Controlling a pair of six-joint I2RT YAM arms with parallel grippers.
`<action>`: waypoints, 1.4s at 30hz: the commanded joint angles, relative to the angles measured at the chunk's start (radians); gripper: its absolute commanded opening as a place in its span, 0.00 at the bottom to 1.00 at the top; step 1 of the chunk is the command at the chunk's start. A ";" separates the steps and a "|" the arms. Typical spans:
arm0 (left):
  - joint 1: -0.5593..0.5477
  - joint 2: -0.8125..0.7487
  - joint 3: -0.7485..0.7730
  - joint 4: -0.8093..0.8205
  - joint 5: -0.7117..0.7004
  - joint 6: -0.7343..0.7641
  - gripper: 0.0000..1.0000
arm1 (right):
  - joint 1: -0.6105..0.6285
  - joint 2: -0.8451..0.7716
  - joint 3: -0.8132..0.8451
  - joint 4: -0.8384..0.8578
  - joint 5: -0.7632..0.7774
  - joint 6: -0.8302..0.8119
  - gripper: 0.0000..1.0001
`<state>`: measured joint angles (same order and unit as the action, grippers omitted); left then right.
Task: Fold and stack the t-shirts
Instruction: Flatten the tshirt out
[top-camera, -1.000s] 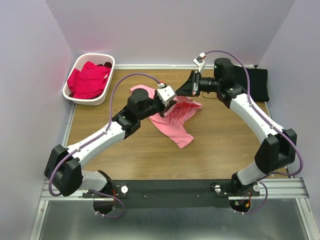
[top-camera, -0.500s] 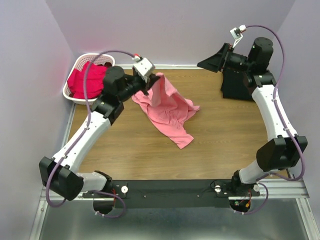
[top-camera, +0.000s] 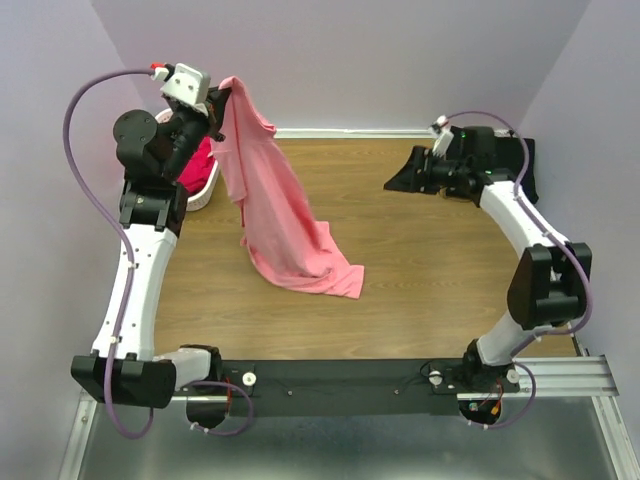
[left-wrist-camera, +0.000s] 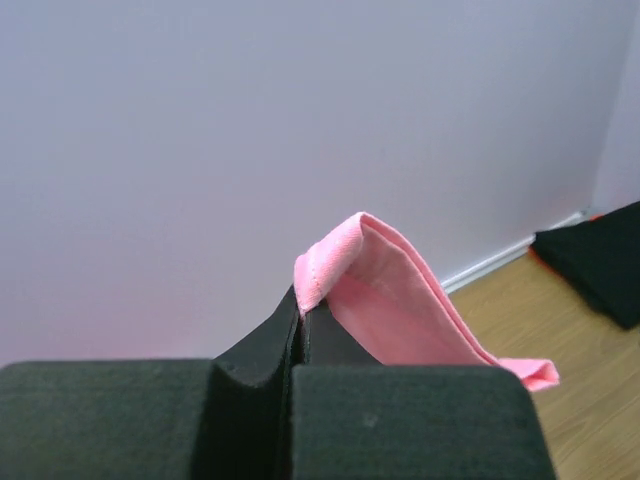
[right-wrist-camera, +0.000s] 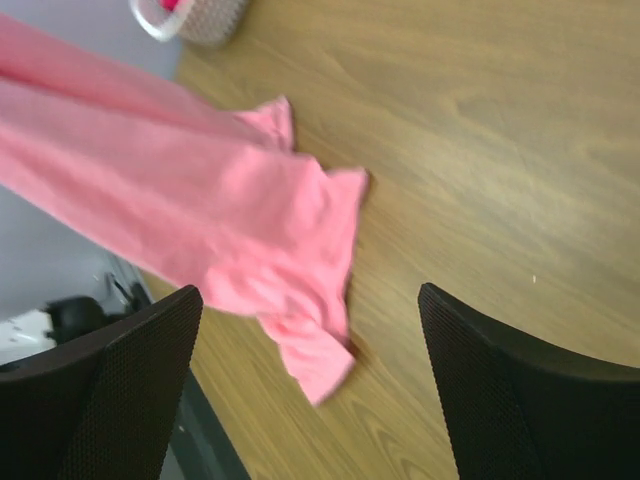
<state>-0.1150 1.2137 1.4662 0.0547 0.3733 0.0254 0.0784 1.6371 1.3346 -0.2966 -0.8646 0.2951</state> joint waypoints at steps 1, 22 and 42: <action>0.044 0.030 -0.072 -0.021 -0.011 -0.007 0.00 | 0.078 0.087 -0.045 -0.146 0.128 -0.251 0.93; 0.077 0.052 -0.191 -0.053 -0.047 0.087 0.00 | 0.543 0.426 0.225 -0.257 0.504 -0.389 0.48; 0.087 0.058 -0.205 -0.053 -0.043 0.096 0.00 | 0.675 0.579 0.379 -0.263 0.665 -0.373 0.45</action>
<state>-0.0383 1.2636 1.2598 -0.0032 0.3466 0.1085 0.7349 2.1818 1.6844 -0.5461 -0.2634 -0.0776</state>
